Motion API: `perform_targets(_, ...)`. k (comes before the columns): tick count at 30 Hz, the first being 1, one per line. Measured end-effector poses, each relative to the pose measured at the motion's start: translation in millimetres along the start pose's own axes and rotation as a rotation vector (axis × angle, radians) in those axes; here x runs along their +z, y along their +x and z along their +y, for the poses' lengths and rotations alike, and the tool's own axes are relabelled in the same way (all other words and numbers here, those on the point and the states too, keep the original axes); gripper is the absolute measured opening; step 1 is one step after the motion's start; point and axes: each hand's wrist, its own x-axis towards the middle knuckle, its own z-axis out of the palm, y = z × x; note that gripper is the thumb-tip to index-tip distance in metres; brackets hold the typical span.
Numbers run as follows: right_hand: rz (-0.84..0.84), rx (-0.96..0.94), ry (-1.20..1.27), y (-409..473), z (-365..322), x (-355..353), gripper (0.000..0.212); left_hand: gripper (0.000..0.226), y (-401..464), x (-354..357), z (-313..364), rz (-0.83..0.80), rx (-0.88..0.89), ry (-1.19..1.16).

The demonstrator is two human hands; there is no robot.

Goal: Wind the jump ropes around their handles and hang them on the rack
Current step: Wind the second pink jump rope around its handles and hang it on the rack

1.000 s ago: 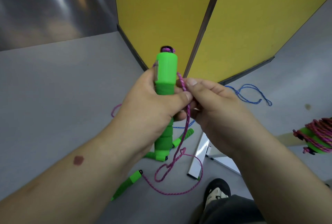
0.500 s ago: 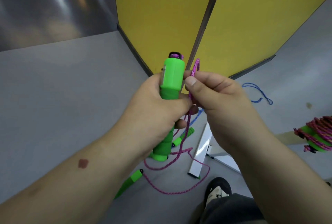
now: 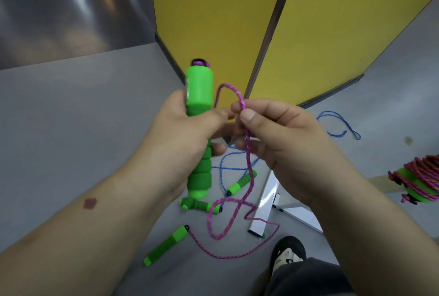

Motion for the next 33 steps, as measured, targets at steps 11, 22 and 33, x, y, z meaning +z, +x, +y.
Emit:
perform_targets(11,0.025,0.075,0.062,1,3,1,0.023,0.023,-2,9,-4,-0.068,0.035,-0.045)
perform_targets(22,0.008,-0.016,-0.031,-2,-1,4,0.02,0.022,0,0,-3,-0.029,0.02,-0.005)
perform_targets(33,-0.101,0.095,0.202,-4,-1,11,0.033,0.03,-4,12,-15,-0.131,0.125,0.073)
